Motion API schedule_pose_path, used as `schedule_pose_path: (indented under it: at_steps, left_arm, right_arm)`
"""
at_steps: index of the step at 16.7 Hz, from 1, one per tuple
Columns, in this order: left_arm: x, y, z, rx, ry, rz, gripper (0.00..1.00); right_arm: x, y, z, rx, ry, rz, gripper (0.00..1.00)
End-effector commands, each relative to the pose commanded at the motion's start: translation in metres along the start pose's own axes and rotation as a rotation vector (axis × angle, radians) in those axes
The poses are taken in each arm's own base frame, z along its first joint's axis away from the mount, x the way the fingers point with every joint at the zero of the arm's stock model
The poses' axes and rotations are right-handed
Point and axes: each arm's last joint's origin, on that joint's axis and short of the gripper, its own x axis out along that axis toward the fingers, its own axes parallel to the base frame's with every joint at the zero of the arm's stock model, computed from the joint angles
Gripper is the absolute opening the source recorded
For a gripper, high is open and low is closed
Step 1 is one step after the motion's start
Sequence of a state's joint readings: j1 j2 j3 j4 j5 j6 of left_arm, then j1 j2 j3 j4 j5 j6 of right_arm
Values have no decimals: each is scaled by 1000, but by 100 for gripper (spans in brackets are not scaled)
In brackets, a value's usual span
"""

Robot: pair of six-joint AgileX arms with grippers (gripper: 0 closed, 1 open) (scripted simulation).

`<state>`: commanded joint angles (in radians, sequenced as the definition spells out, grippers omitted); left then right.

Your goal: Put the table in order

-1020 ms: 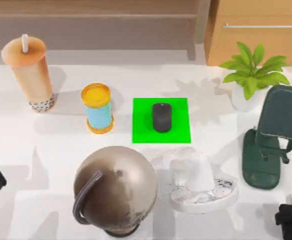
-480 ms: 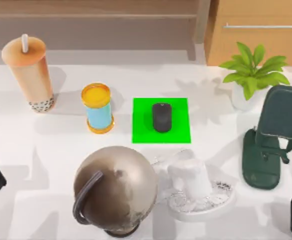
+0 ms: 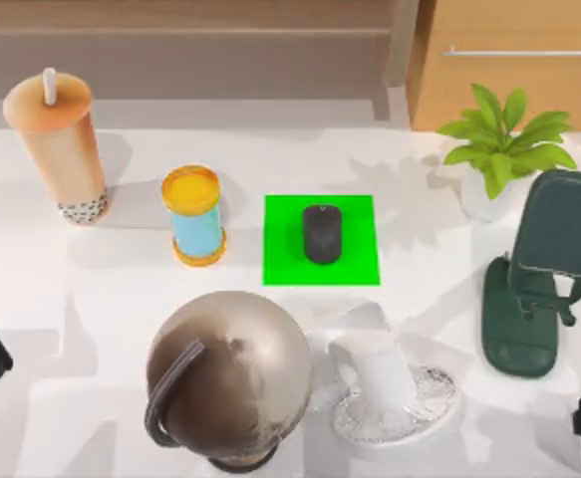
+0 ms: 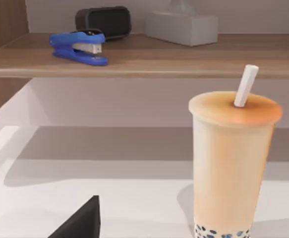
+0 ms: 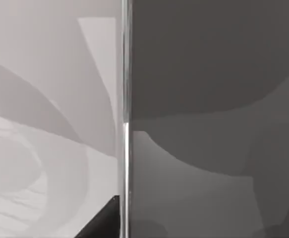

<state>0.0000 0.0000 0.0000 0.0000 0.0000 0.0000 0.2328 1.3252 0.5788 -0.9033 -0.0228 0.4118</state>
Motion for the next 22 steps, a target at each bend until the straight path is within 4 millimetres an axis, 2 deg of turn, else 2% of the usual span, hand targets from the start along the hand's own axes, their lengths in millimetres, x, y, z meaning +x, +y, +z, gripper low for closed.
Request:
schedule_pose_path:
  at_steps: [3, 8, 11, 17, 22]
  left_arm:
    - [0, 0, 0, 0, 0, 0, 100]
    - [0, 0, 0, 0, 0, 0, 100]
    - [0, 0, 0, 0, 0, 0, 100]
    - [0, 0, 0, 0, 0, 0, 100]
    - [0, 0, 0, 0, 0, 0, 100]
  right_arm:
    - [-9, 12, -1, -64, -21, 5, 0]
    - [-9, 12, -1, -61, -22, 5, 0]
    - [-18, 11, -4, -32, -86, -36, 0]
    - [-59, 23, -21, 15, -478, -159, 0]
    - [-85, 53, -35, 22, -855, -146, 0]
